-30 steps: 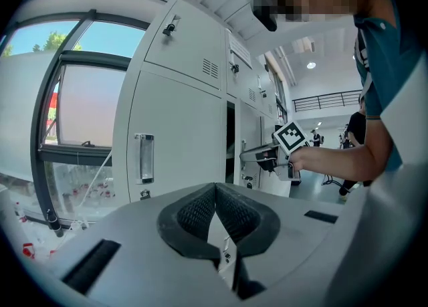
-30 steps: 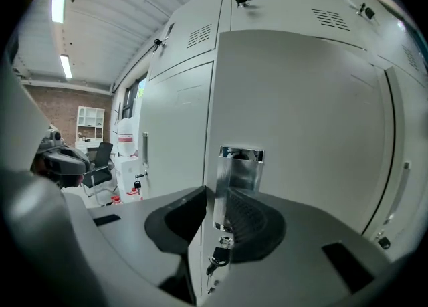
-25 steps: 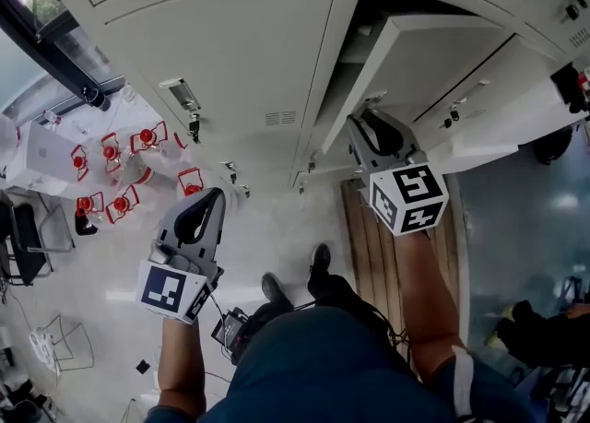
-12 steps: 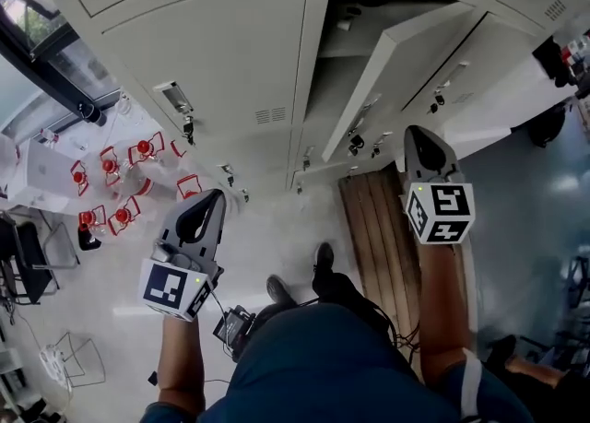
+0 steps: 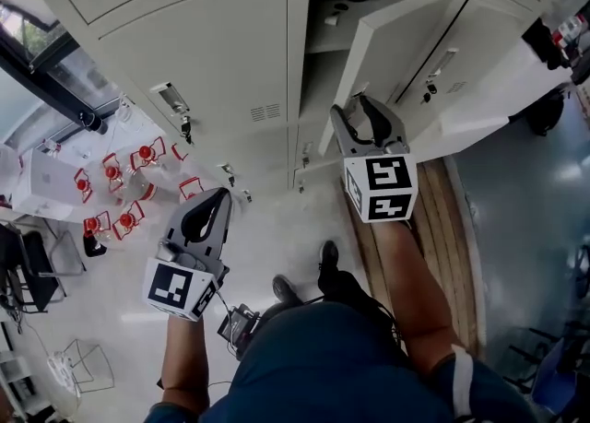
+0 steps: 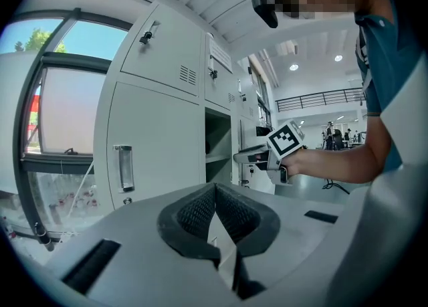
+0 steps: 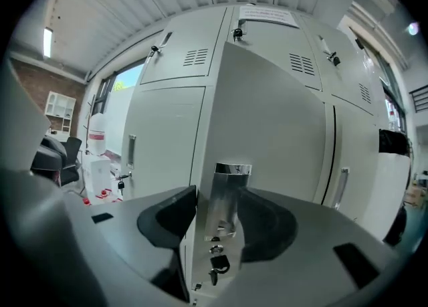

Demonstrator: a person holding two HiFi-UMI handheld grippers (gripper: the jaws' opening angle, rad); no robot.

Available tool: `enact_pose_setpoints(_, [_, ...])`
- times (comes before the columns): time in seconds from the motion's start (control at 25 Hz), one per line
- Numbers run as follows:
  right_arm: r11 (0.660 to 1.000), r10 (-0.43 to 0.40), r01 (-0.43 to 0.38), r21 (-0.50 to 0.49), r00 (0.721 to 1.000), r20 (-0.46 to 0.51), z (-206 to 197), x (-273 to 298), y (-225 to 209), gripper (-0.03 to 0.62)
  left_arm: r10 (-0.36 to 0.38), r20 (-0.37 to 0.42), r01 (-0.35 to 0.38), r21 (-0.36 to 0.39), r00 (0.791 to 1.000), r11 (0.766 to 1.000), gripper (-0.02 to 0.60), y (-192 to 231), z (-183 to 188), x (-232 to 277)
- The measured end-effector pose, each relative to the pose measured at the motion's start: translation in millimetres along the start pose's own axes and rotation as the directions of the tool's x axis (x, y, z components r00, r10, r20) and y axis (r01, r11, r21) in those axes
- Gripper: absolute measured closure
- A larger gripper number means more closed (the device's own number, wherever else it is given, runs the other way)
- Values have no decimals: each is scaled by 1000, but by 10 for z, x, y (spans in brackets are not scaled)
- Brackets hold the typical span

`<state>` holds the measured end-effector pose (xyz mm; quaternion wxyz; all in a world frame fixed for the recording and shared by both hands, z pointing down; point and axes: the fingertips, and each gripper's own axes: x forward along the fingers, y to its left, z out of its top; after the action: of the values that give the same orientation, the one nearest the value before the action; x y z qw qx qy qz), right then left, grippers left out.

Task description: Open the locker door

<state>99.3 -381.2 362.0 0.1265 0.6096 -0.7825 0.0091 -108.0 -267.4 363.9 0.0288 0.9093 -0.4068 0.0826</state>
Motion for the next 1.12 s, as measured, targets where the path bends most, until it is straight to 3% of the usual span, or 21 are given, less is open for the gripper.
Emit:
enact_pose_setpoints(0.12, [1000, 0, 0, 6, 1000, 1, -12, -33, 53, 448, 16, 4, -16, -1, 1000, 1000, 565, 57, -12, -102])
enact_pose_setpoints(0.4, [1000, -5, 5, 11, 1000, -17, -89, -319, -7, 448, 24, 21, -24, 5, 999, 1000, 565, 117, 34, -254])
enact_pose_setpoints(1.12, [989, -147, 149, 8, 986, -81, -394, -1241, -542, 482, -47, 60, 43, 63, 997, 997, 565, -188, 185, -475])
